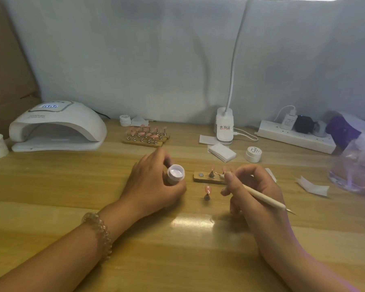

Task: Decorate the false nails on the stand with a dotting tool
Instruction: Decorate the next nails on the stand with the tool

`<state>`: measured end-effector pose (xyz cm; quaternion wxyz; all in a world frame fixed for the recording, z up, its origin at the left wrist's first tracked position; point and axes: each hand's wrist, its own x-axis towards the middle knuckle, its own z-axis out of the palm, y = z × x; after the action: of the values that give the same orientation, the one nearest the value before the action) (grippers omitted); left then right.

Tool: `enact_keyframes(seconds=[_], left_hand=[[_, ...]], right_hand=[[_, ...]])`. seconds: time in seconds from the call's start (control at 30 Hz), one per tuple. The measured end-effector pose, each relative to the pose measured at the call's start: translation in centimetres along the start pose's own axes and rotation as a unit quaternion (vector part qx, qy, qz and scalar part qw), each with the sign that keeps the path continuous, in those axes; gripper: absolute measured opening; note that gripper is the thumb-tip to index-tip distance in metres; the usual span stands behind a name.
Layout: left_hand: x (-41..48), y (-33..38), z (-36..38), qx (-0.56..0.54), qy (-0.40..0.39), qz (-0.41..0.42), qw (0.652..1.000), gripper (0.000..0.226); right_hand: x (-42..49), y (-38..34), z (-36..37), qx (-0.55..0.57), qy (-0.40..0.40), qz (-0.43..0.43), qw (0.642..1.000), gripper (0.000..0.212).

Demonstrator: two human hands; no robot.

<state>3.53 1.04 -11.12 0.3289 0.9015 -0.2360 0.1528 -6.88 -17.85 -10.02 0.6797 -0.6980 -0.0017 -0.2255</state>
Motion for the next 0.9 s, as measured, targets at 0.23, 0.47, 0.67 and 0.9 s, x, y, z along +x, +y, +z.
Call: enact_keyframes(seconds=[0.23, 0.47, 0.67, 0.9], left_hand=[[-0.9, 1.5, -0.2, 0.071, -0.031, 0.17, 0.982, 0.038], [-1.4, 2.5, 0.0, 0.092, -0.012, 0.242, 0.966, 0.038], [-1.5, 2.9, 0.1, 0.102, -0.018, 0.257, 0.961, 0.038], [-0.9, 1.8, -0.1, 0.129, -0.007, 0.184, 0.974, 0.035]], right_hand=[[-1.0, 0.0, 0.9, -0.071, -0.08, -0.059, 0.992, 0.027], [-0.9, 0.0, 0.9, -0.102, -0.08, -0.05, 0.99, 0.036], [-1.0, 0.0, 0.8, -0.112, -0.051, -0.067, 0.99, 0.03], [-1.2, -0.2, 0.7, -0.072, 0.009, -0.106, 0.992, 0.022]])
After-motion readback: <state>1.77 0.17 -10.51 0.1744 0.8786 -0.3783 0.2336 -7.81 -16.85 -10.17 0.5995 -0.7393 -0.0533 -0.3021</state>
